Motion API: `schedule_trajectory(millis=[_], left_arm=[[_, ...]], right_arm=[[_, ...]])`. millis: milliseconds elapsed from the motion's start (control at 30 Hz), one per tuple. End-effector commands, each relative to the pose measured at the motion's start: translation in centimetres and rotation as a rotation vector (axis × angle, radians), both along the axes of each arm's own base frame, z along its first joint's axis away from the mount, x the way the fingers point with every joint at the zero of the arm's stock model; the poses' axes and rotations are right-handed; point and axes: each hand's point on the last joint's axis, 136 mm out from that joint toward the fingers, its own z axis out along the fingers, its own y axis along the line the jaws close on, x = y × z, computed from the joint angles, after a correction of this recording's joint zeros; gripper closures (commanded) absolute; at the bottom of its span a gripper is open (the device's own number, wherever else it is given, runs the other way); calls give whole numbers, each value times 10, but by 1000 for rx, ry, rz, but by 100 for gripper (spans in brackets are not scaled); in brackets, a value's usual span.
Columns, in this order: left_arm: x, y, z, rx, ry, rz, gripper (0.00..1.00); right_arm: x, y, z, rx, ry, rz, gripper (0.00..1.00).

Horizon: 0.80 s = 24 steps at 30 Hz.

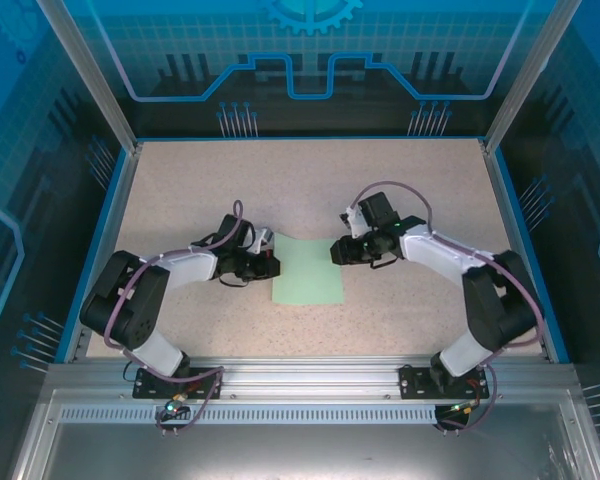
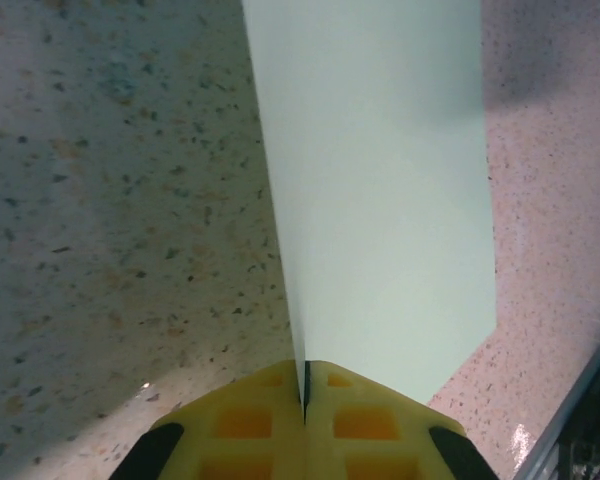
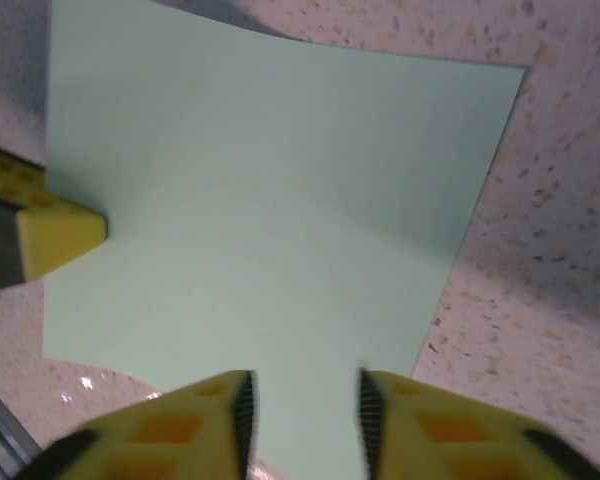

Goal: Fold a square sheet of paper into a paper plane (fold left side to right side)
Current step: Hold the square sheet of paper at the center of the table, then first fold in half a square sheet of paper at the center of the table.

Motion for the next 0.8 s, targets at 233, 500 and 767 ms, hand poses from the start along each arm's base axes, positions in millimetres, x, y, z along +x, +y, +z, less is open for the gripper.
schedule_trajectory(millis=[233, 500, 767], left_arm=[[3, -6, 21, -10, -34, -31, 89], [3, -39, 59, -202, -47, -81, 60], [4, -75, 69, -280, -39, -152, 38]], right_arm=[[-2, 13, -60, -96, 177, -47, 86], [-14, 2, -78, -157, 215, -48, 86], [-12, 6, -73, -120, 198, -44, 82]])
